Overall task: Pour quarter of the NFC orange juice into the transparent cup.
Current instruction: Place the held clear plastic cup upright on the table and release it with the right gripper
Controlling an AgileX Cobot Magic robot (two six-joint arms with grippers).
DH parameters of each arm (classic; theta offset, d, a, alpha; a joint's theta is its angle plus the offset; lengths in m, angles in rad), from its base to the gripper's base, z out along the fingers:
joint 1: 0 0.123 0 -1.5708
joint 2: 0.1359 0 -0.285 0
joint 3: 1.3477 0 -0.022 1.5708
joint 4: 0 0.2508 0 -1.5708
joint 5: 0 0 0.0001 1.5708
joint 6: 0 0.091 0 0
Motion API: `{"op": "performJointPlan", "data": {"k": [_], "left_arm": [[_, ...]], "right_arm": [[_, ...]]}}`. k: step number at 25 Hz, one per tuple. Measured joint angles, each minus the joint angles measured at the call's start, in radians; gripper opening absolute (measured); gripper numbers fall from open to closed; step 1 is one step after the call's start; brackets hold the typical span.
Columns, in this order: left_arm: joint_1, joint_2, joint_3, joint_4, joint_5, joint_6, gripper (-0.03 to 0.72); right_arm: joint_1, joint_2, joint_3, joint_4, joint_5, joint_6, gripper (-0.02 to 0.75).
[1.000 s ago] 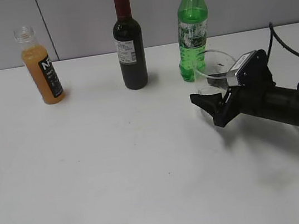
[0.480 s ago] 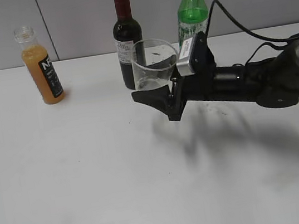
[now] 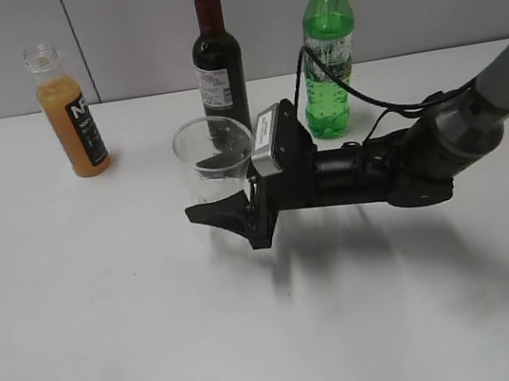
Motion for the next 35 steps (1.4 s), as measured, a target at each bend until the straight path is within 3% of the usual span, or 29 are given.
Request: {"op": "performJointPlan", "data": {"k": [12, 24, 30, 35], "left_arm": [[0.0, 0.0, 0.0, 0.0, 0.0, 0.0, 0.569], [0.0, 0.0, 0.0, 0.0, 0.0, 0.0, 0.569], [0.0, 0.0, 0.0, 0.0, 0.0, 0.0, 0.569], [0.0, 0.0, 0.0, 0.0, 0.0, 0.0, 0.569]], "right_arm": [[-0.005, 0.047, -0.038, -0.199, 0.104, 0.075, 0.529], [-0.009, 0.047, -0.044, -0.266, 0.173, 0.121, 0.528], [-0.009, 0.047, -0.044, -0.276, 0.174, 0.136, 0.624], [-0.009, 0.018, -0.044, -0.332, 0.231, 0.233, 0.639]]}}
